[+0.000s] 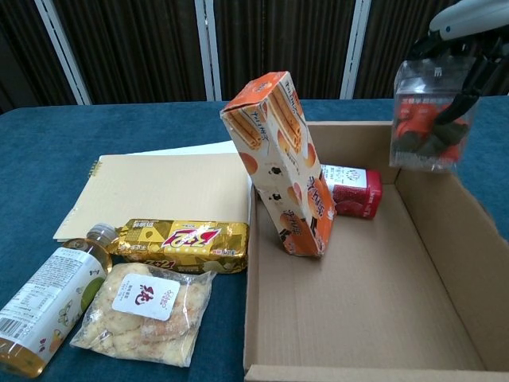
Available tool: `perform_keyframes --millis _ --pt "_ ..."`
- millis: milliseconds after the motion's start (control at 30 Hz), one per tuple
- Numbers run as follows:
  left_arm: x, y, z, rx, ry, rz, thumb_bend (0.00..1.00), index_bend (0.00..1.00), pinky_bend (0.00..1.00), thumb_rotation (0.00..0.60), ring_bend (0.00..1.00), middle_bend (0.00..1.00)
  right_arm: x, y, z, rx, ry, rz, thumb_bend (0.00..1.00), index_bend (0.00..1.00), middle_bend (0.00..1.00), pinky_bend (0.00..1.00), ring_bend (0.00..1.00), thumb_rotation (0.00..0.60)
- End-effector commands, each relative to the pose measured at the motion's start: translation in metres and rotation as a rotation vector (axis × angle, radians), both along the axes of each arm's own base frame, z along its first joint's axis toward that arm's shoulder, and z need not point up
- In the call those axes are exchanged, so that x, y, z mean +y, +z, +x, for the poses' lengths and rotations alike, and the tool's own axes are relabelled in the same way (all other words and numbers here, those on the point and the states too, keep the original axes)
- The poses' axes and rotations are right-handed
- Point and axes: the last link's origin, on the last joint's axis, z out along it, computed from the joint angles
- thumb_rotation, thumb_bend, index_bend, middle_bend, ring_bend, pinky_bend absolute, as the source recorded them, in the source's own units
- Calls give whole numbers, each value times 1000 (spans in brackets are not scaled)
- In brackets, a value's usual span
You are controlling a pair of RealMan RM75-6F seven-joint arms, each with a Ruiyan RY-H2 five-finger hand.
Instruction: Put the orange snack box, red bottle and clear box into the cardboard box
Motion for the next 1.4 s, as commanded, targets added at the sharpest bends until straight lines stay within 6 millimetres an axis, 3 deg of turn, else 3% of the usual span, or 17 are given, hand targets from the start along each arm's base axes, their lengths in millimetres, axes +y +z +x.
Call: perform_keyframes --millis 33,167,333,400,767,933,1233,1400 --pt "-1 1 0 -3 -5 0 17 0 0 535 0 0 7 2 6 -7 -25 12 36 29 150 638 454 600" --pt "-2 4 -1 -12 -10 3 18 0 0 540 0 0 16 5 9 8 -46 27 0 0 14 526 337 600" --pt "-5 7 0 -26 -23 6 18 0 0 536 0 0 27 9 18 15 -45 24 0 0 0 317 75 600" --pt "-6 9 -1 -31 -26 8 17 0 0 535 0 0 30 12 23 6 -35 14 0 0 0 251 14 600" --pt "-9 15 -5 -41 -27 25 18 0 0 536 0 0 32 30 40 -72 27 -69 0 0 0 24 0 600" --pt "-9 16 -8 -42 -8 30 18 0 0 535 0 0 22 43 40 -152 111 -149 0 0 0 0 0 600" --pt "-3 13 -11 -31 26 14 18 0 0 535 0 0 19 61 9 -337 234 -266 0 0 0 0 0 600" --pt "-1 11 -9 -25 23 8 16 0 0 538 0 0 40 70 -43 -401 252 -326 0 0 0 0 0 600"
